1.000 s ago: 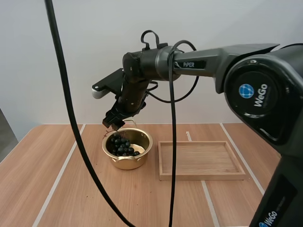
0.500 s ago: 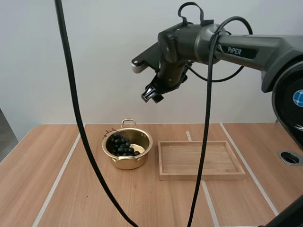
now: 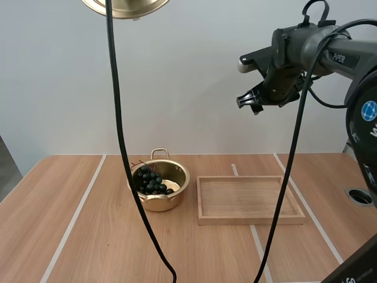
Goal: Open the pot, put the grape inside, and close it
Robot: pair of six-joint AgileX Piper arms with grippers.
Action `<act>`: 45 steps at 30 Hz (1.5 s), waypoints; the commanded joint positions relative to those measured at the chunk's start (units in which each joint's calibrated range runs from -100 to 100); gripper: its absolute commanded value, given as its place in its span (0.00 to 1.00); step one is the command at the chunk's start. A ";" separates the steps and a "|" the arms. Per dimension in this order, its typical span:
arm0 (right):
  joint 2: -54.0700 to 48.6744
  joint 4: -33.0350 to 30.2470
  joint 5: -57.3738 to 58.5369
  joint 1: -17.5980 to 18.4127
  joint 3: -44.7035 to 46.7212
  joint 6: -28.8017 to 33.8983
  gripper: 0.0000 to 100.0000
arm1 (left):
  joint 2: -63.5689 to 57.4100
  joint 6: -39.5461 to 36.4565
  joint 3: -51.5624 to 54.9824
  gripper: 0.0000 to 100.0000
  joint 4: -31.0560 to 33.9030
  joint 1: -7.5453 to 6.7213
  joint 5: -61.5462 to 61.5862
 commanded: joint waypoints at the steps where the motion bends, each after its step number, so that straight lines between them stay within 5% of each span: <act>1: -1.06 1.73 -0.78 -0.60 -0.34 0.43 0.00 | 1.44 -0.70 0.06 0.00 0.38 -0.14 0.00; 14: -5.99 7.81 -2.77 -0.60 -0.34 0.47 0.00 | 4.56 -0.70 20.01 0.00 0.38 -0.14 0.00; 27: -10.10 10.39 -1.46 -0.60 -0.34 -0.29 0.00 | 4.97 -0.94 39.78 0.00 0.26 -0.14 -15.45; 45: -10.51 16.83 2.43 -0.60 -0.34 -2.18 0.00 | 12.45 -2.05 51.45 0.00 0.17 -0.14 -23.12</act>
